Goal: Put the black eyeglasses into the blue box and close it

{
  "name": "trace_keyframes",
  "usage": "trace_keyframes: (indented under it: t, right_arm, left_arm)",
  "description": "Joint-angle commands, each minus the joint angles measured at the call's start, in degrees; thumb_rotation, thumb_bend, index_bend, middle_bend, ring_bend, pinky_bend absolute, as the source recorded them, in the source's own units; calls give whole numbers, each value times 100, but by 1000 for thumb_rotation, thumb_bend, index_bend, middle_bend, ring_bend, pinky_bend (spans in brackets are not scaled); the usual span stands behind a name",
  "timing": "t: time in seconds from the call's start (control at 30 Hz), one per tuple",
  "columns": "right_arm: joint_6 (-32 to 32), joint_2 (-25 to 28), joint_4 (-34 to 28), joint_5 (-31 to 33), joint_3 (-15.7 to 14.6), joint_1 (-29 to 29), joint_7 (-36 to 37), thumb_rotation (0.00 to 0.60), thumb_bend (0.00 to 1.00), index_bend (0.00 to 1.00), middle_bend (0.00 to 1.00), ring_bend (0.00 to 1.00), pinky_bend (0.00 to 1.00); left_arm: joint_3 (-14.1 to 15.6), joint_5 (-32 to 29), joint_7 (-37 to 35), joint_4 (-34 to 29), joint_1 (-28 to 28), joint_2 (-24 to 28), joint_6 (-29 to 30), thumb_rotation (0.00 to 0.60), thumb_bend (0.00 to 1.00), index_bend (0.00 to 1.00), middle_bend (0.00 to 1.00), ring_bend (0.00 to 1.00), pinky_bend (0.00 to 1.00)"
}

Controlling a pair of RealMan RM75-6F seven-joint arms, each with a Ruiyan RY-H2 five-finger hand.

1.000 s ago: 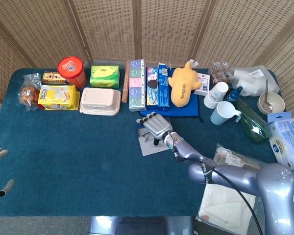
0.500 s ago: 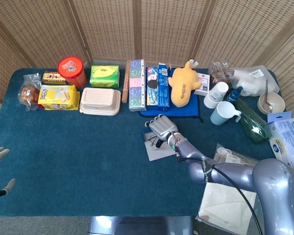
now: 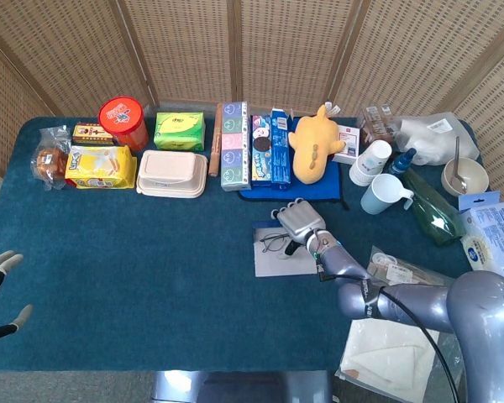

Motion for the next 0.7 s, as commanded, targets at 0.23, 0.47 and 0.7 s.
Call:
trace_keyframes:
  t: [0.23, 0.47, 0.7]
  right_arm:
    - [172, 241, -659, -258, -122, -141, 169, 269, 149, 187, 277, 197, 171]
    - [256, 393, -1098, -524, -196, -220, 226, 266, 147, 188, 279, 198, 171]
    - [360, 559, -1576, -783, -282, -333, 303, 264, 147, 189, 280, 197, 175]
  left_arm:
    - [12, 24, 45, -42, -10, -11, 3, 585, 282, 108, 100, 81, 0]
    - [38, 31, 58, -69, 22, 11, 43, 588, 282, 105, 100, 80, 0]
    - [63, 67, 78, -99, 27, 9, 46, 582, 284, 102, 100, 80, 0]
